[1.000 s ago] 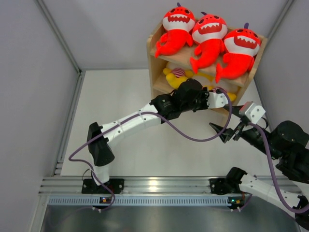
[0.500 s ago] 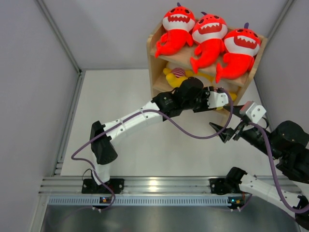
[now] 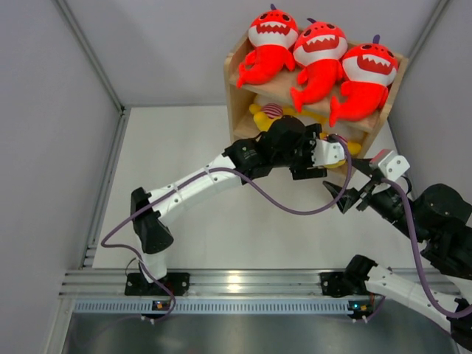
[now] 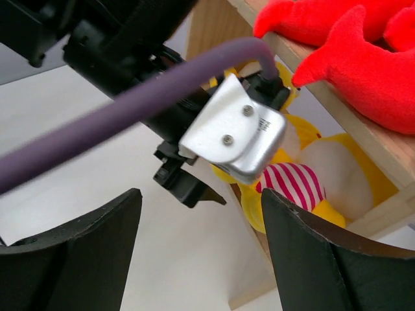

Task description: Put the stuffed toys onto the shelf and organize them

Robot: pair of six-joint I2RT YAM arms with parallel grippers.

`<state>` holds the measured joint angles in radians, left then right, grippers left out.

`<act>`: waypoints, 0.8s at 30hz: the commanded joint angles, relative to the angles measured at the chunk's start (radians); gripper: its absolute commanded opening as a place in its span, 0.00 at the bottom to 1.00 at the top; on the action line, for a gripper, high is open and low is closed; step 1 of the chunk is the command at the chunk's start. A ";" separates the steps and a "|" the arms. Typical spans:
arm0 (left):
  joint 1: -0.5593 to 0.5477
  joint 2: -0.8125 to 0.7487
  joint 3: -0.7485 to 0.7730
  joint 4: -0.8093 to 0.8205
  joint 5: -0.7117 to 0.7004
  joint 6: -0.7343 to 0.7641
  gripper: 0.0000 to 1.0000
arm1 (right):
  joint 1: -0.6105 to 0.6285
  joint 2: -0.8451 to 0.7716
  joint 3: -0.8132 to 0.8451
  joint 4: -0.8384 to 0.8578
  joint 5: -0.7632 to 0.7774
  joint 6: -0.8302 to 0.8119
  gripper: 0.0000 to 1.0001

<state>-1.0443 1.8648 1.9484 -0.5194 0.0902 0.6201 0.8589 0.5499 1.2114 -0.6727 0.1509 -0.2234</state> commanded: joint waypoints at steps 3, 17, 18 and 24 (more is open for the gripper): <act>0.007 -0.107 0.000 -0.011 0.011 0.058 0.83 | -0.004 0.016 -0.006 0.074 0.125 0.048 0.75; 0.202 -0.325 -0.172 -0.039 0.060 0.151 0.59 | -0.003 0.041 -0.049 0.123 0.115 0.062 0.75; 0.216 -0.323 -0.178 -0.037 0.051 0.177 0.62 | -0.004 0.045 -0.052 0.131 0.108 0.062 0.75; 0.323 -0.241 -0.186 -0.040 0.051 0.329 0.74 | -0.003 0.056 -0.075 0.171 0.024 0.035 0.74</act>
<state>-0.7555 1.5795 1.7710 -0.5648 0.1196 0.8478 0.8589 0.5938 1.1385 -0.5732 0.2226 -0.1783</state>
